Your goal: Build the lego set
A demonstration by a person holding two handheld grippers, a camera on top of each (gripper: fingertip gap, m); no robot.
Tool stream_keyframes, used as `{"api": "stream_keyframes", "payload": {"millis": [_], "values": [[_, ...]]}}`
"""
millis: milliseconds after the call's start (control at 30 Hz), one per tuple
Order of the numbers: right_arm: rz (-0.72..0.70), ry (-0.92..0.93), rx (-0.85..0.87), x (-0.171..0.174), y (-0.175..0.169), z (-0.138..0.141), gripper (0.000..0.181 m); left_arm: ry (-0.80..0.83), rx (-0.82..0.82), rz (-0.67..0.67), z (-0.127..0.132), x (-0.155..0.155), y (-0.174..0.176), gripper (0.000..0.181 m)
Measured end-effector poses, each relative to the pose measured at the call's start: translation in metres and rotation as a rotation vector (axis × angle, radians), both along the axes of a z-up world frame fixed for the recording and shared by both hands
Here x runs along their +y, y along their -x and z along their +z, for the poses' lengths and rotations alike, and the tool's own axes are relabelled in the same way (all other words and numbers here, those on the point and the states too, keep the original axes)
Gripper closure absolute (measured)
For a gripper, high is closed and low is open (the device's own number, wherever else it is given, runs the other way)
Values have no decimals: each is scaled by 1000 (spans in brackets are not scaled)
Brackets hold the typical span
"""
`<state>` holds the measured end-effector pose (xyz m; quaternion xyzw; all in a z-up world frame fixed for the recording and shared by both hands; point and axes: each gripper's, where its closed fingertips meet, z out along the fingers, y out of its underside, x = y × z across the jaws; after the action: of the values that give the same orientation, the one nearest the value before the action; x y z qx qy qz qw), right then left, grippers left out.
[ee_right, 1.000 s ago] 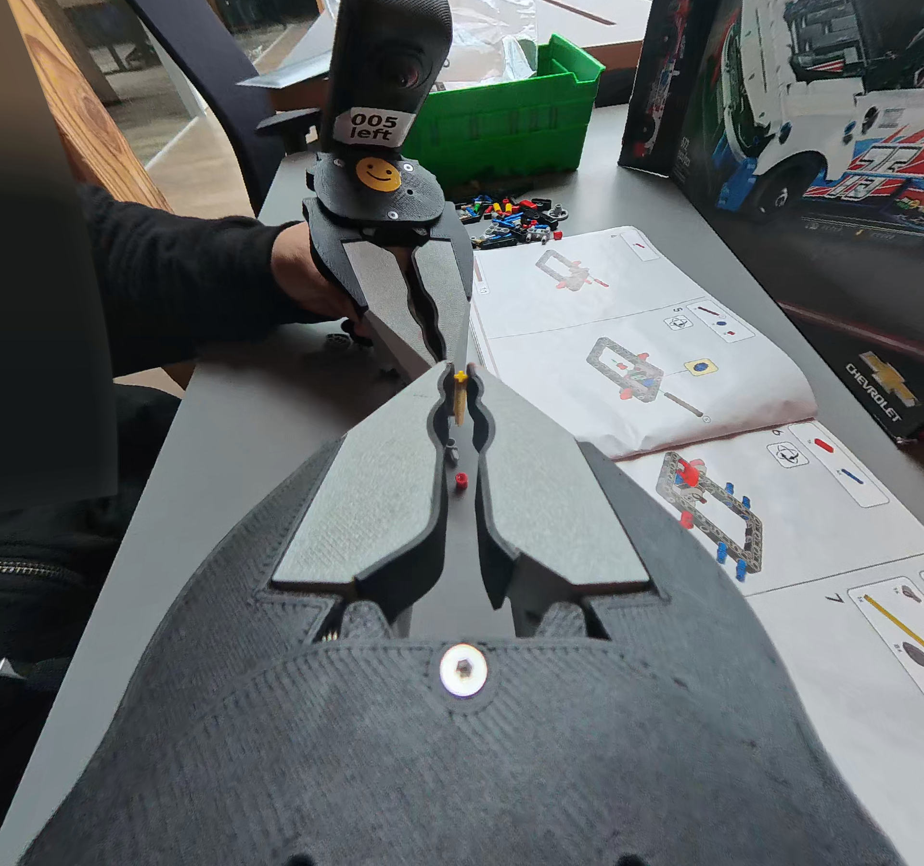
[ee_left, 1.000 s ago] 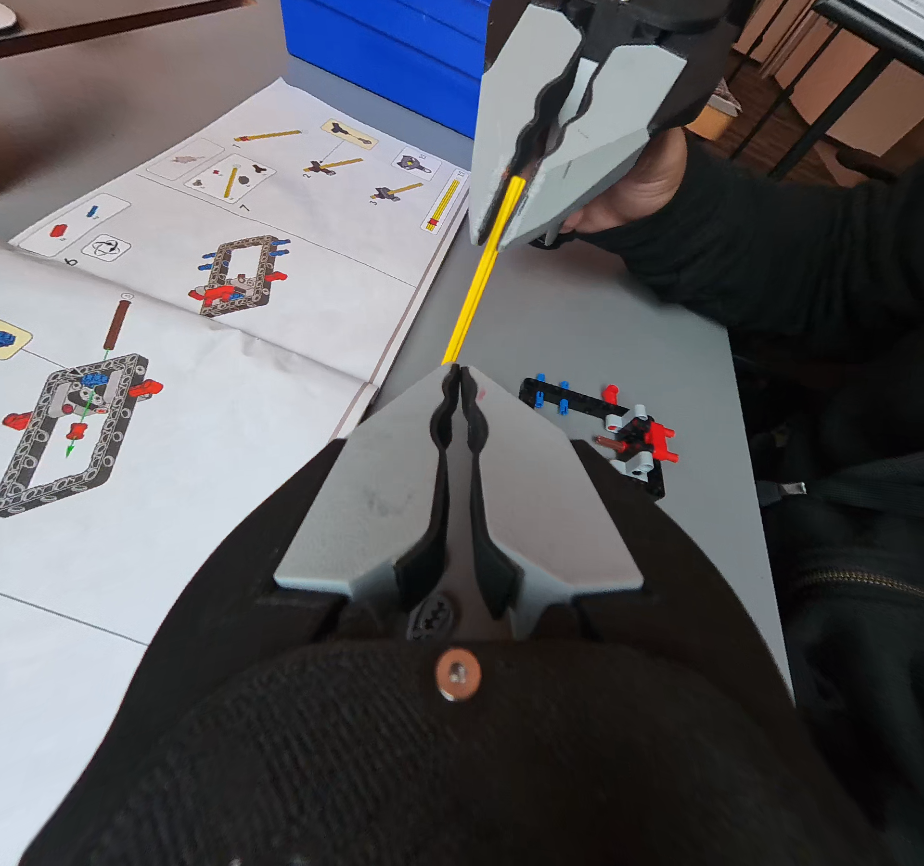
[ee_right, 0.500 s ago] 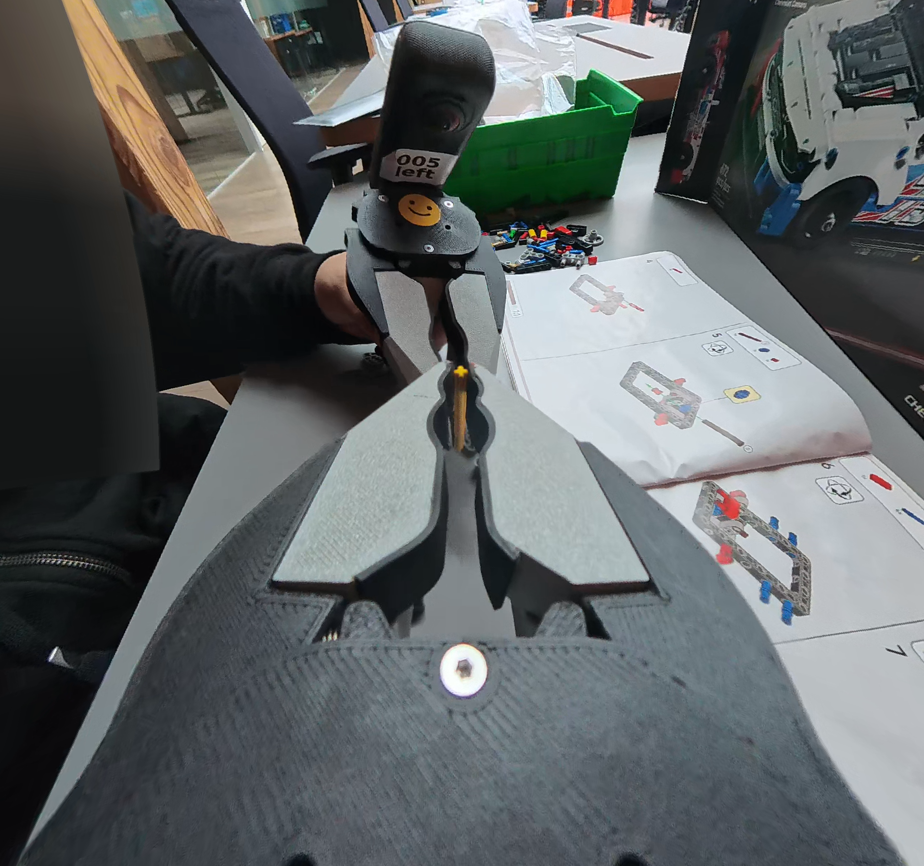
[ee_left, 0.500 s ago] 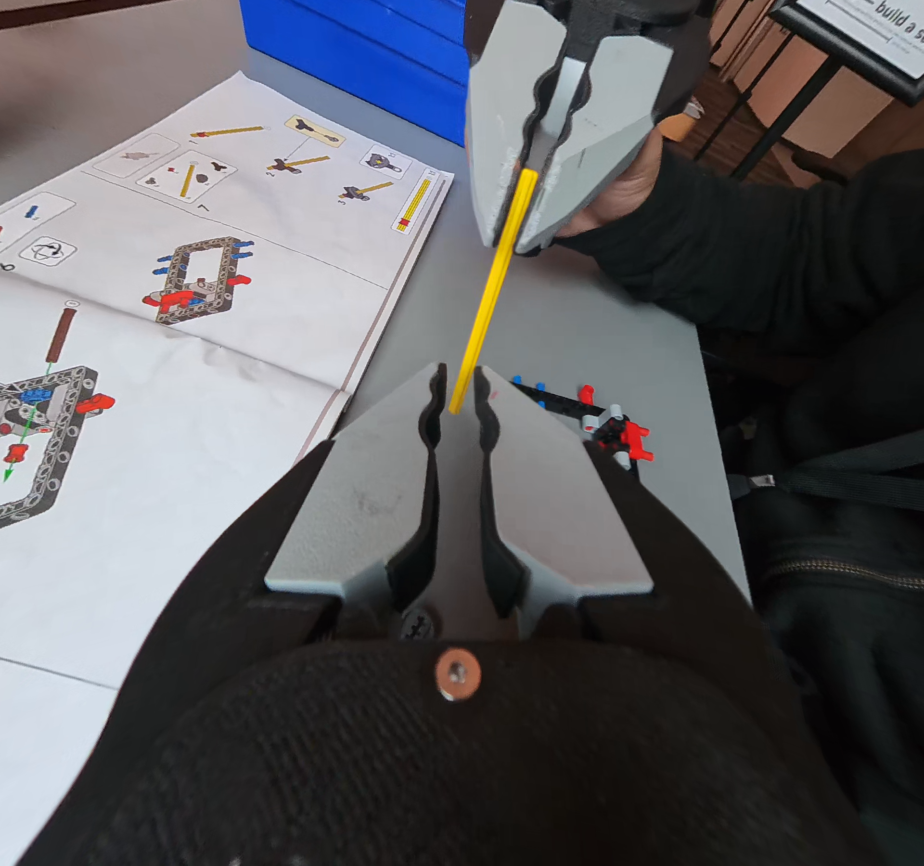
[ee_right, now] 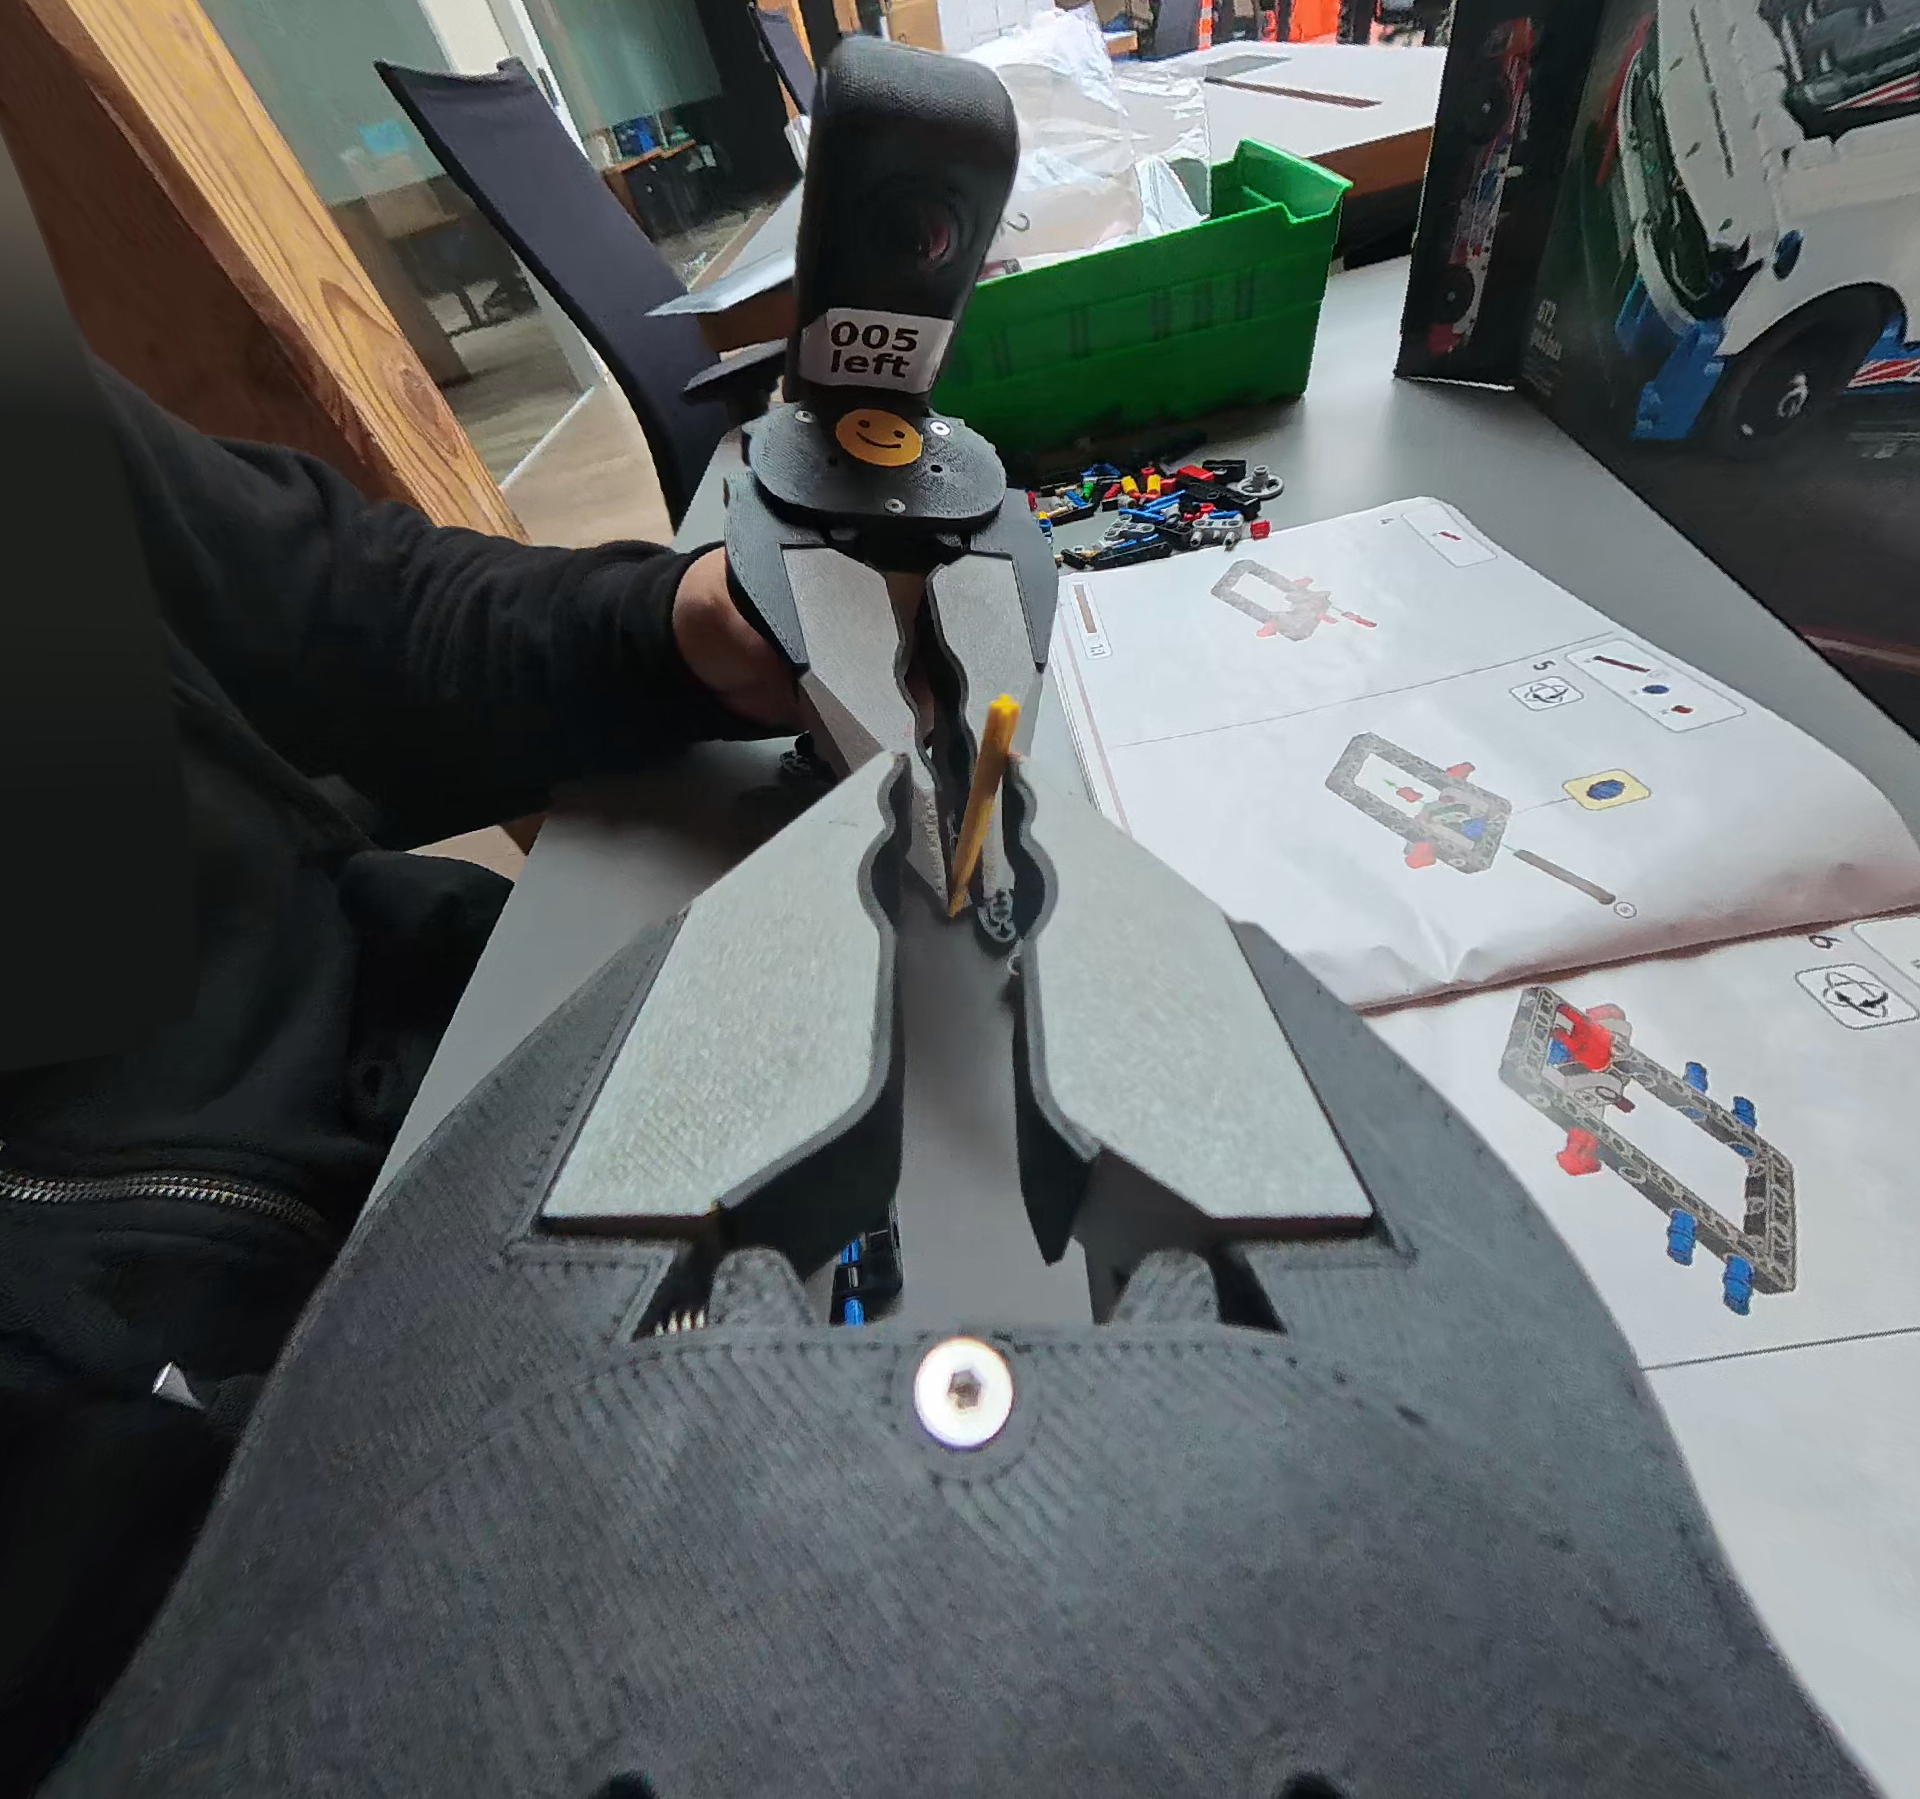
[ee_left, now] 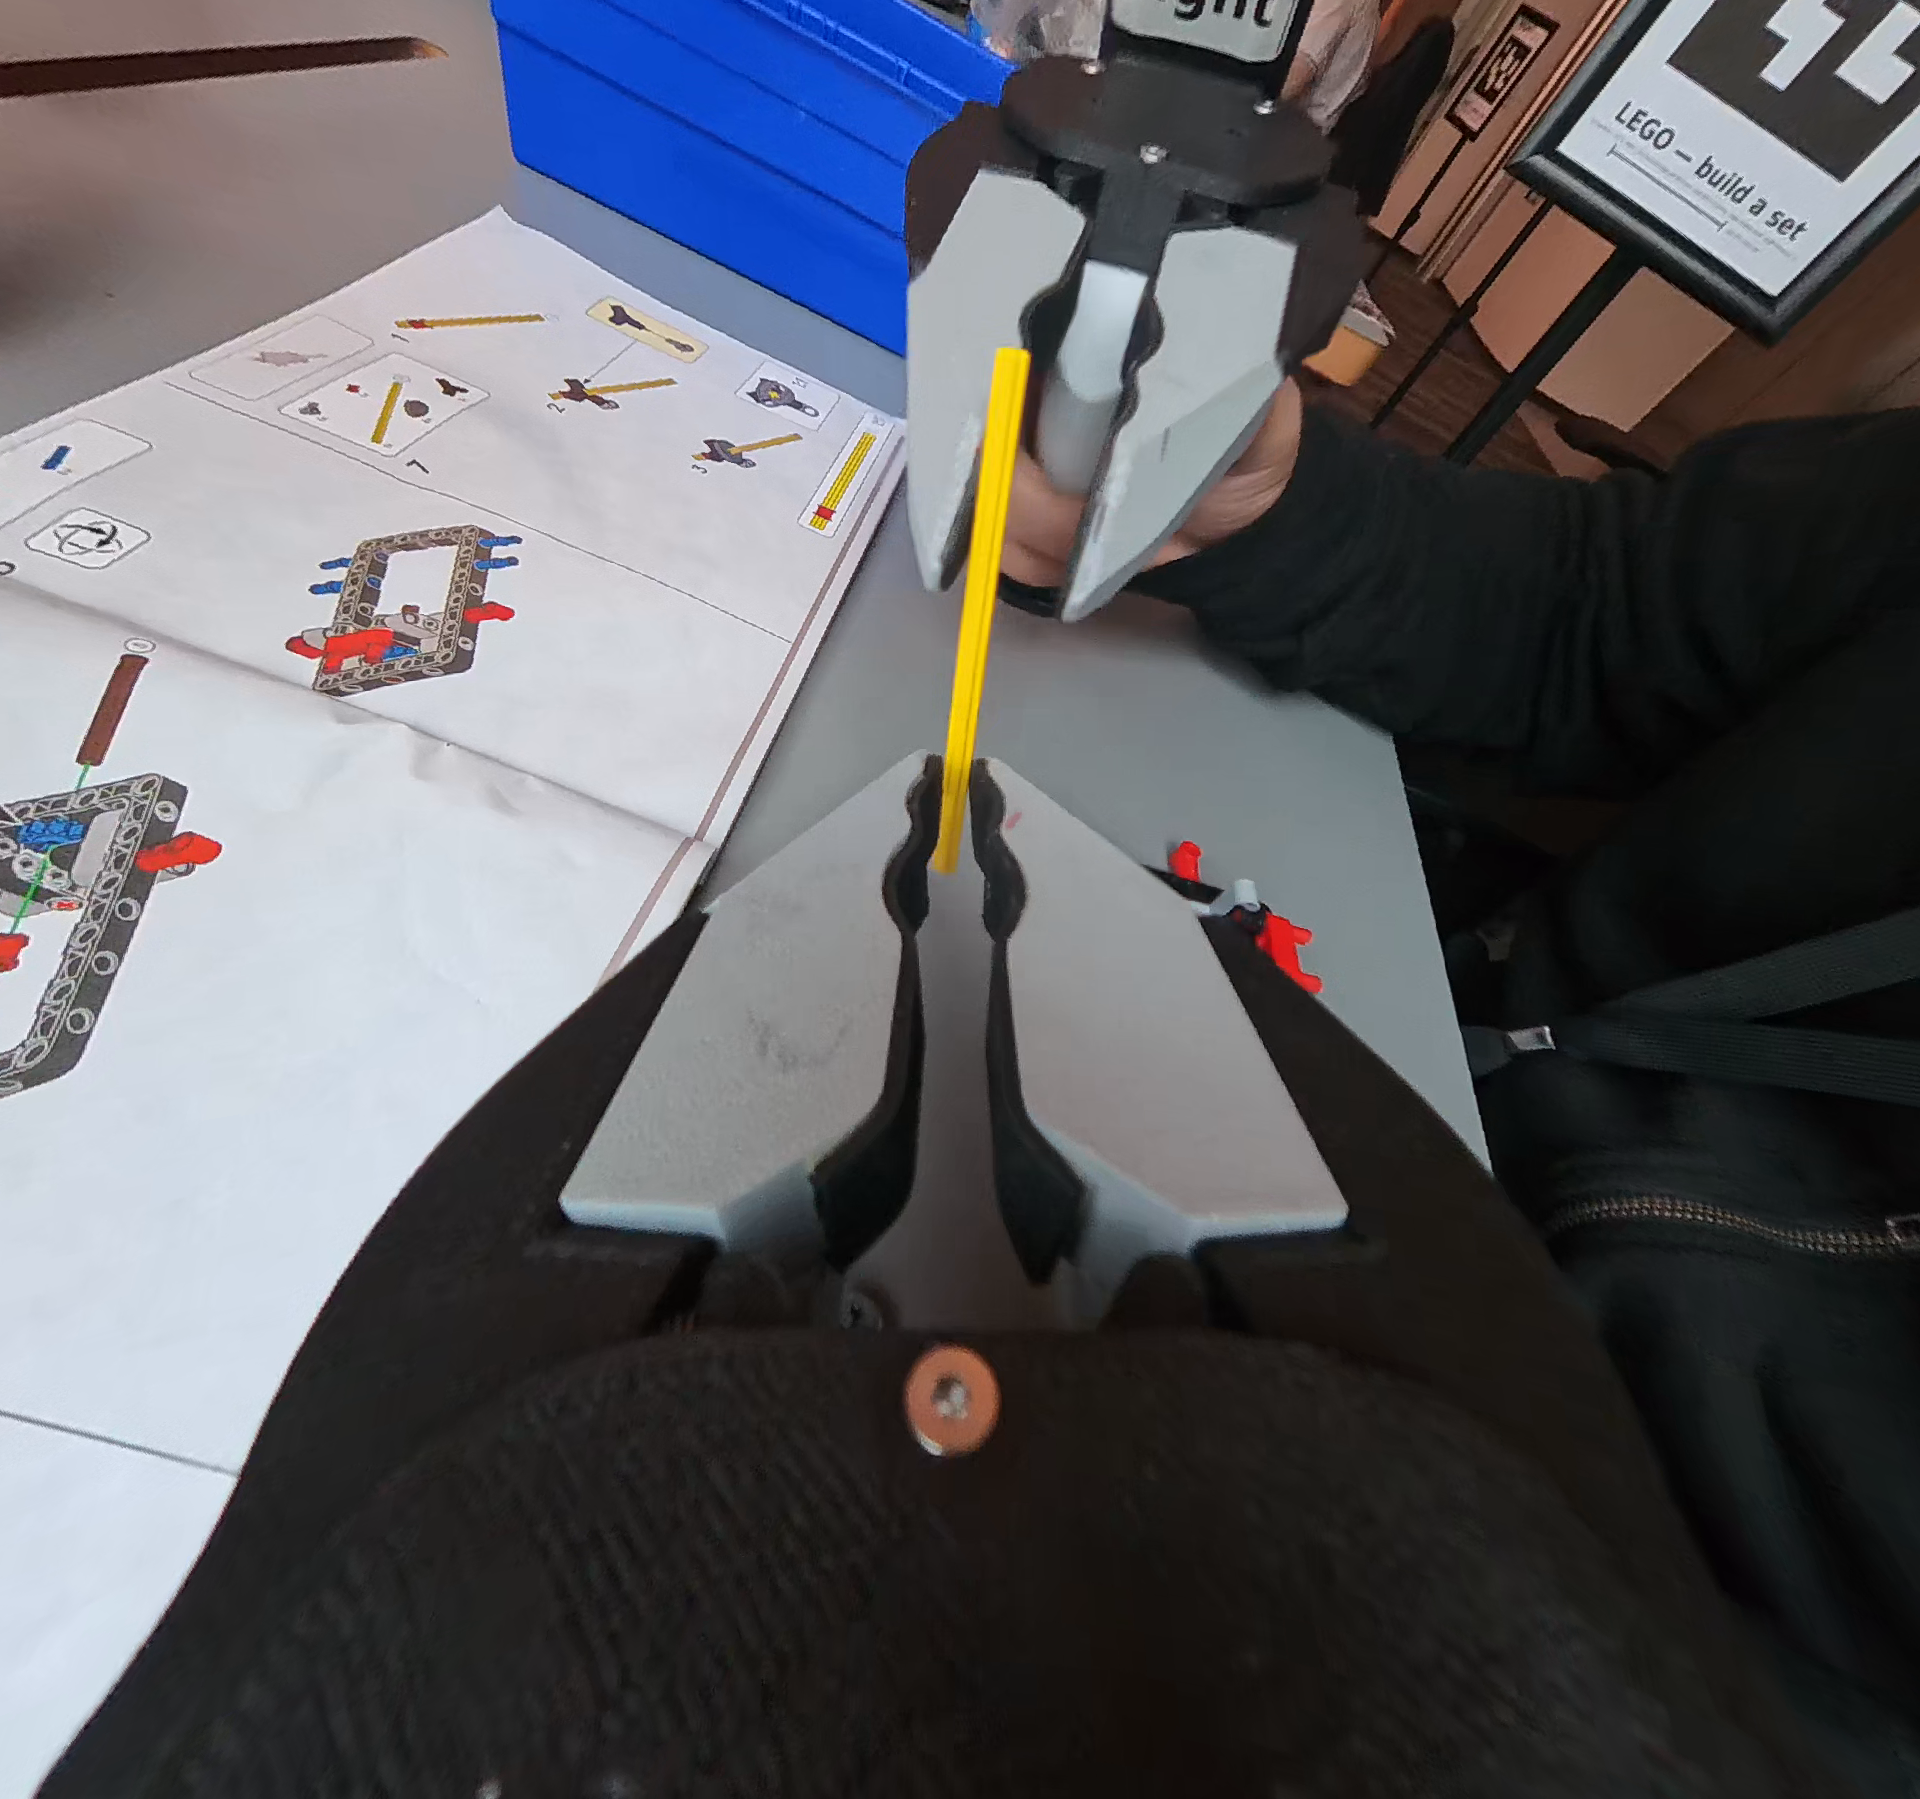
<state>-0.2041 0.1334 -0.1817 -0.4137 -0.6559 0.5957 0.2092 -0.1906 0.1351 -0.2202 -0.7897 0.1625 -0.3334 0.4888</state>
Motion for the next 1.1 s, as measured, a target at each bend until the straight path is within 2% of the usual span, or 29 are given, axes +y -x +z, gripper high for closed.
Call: {"api": "stream_keyframes", "payload": {"millis": [133, 400, 667, 800, 967, 1100], "values": [[-6, -31, -27, -2, 3, -9, 175, -13, 6, 5, 1, 1, -1, 178], [4, -38, -59, -4, 4, -17, 180, 2, 37, 9, -4, 3, -3, 178], [-15, -143, -119, 3, 5, -38, 180, 152, 95, 5, -31, 1, 4, 168], [-14, -152, -141, 4, 6, -45, 180, 192, 230, 17, -48, 0, 10, 168], [-13, -151, -162, 4, 8, -52, 181, 232, 386, 13, -67, 0, 10, 177], [-15, -162, -169, 3, 9, -56, 181, 243, 427, 18, -72, 0, 11, 179]]}}
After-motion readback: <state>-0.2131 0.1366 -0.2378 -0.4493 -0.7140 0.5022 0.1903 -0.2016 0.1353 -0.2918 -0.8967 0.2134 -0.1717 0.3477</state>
